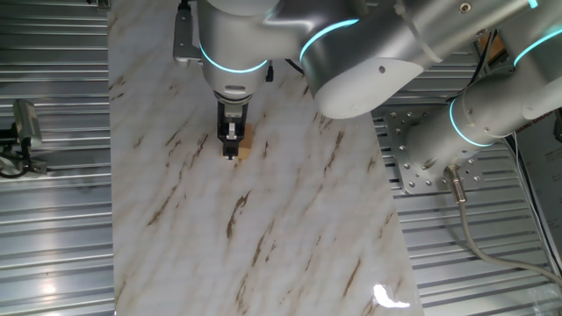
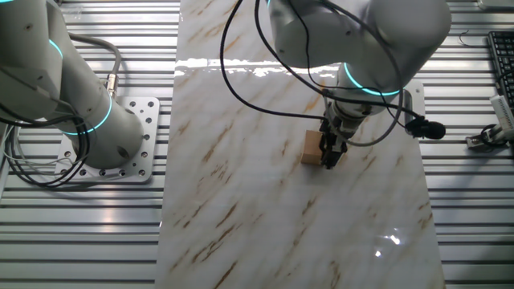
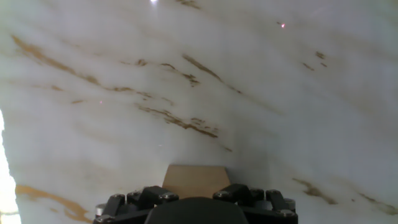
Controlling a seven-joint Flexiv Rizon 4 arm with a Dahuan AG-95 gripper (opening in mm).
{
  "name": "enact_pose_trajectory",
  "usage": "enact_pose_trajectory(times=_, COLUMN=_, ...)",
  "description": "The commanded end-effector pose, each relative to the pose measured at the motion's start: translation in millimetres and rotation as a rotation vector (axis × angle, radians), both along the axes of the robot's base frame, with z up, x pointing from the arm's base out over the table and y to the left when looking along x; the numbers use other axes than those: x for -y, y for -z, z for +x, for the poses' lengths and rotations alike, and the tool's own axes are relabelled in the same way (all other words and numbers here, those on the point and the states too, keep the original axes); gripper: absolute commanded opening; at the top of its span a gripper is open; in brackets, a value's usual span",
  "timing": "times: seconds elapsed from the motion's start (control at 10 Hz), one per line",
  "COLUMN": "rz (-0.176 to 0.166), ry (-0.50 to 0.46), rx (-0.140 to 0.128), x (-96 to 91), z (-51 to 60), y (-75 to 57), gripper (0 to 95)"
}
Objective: Hold a small block with the gripper and sweep it from left to right on the table
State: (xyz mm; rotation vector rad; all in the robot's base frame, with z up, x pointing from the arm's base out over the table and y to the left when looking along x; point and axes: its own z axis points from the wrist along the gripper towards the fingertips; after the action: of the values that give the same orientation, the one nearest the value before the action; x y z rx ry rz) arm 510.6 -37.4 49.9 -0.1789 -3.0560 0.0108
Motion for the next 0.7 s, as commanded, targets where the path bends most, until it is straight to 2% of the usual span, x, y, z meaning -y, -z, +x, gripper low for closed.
enact_pose_trajectory(times=0.1, rz=0.0, ry=-0.007, rx=-0.002, x=0.1, z=-2.0, y=-5.2, gripper=95.0)
enact_pose_trajectory(times=0.3, rz=0.009, ry=-0.019, rx=-0.008, x=-0.9, z=-4.7, y=-14.5, gripper=95.0)
enact_pose_trajectory(times=0.5, rz=0.012, ry=-0.048, rx=-0.011, x=-1.4, z=-5.9, y=-18.0, gripper=95.0)
enact_pose_trajectory(times=0.6, rz=0.012, ry=-0.062, rx=-0.011, x=-1.4, z=-5.9, y=-18.0, gripper=76.0)
enact_pose_trajectory(times=0.7, rz=0.013, ry=-0.071, rx=-0.01, x=-1.4, z=-5.9, y=-18.0, gripper=76.0)
